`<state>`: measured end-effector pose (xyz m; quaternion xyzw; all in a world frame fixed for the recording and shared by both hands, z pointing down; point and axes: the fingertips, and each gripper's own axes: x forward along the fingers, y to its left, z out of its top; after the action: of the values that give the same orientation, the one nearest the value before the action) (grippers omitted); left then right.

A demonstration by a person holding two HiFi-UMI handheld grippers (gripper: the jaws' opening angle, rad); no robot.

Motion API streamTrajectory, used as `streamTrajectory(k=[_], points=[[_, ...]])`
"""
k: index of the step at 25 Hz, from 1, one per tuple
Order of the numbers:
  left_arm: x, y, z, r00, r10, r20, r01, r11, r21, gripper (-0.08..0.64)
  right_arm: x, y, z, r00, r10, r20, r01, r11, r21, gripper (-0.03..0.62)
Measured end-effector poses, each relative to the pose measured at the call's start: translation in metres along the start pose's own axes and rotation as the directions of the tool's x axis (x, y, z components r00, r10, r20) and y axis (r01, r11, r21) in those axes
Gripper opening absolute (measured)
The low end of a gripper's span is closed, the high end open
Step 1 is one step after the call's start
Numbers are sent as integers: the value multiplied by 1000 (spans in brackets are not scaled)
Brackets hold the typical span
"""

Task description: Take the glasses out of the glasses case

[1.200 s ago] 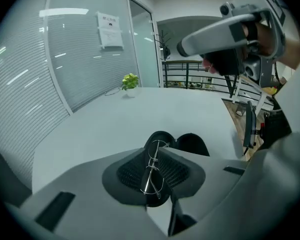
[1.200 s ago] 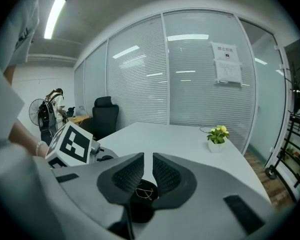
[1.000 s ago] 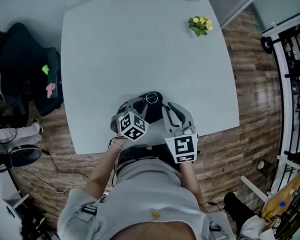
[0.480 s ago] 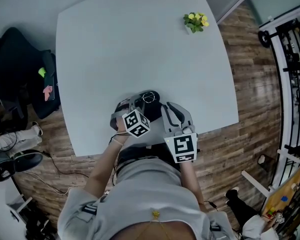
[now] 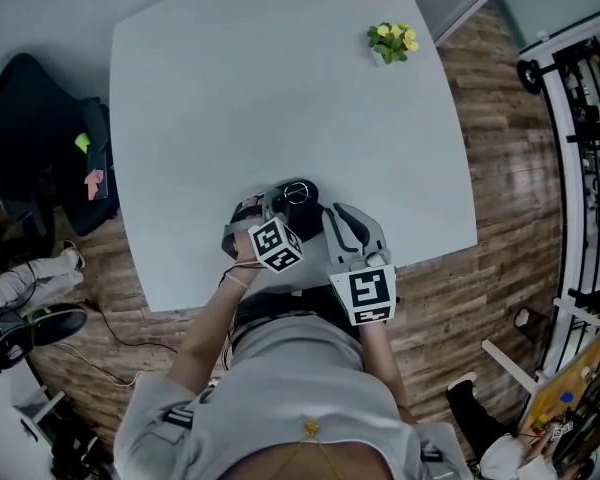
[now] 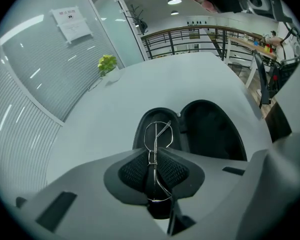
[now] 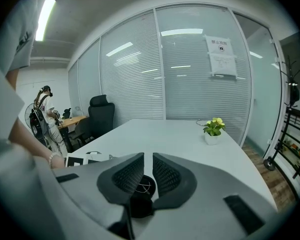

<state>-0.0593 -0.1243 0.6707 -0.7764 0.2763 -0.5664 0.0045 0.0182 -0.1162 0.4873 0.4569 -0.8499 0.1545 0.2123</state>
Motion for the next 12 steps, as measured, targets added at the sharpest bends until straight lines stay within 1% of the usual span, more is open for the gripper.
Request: streamTrajectory(k=[2,6,8,12], points=[[2,1,0,1000,3,-10,-3,1000,6,80,1,0,0,1000,2,1,-2,1000,2,61],[4,0,-1,999,1,-37,0,999,41,80,0,-2,0,1000,2,2,-2,1000,11,61],[3,-1,0,999,-19,-46,21,999,50,80,0,-3,-1,1000,2,1,-2,1000,13,61],[0,-3,-1,996,-62,-61,64,997,31,81,0,-6,-3,1000,0,1,0,1000,21,61]])
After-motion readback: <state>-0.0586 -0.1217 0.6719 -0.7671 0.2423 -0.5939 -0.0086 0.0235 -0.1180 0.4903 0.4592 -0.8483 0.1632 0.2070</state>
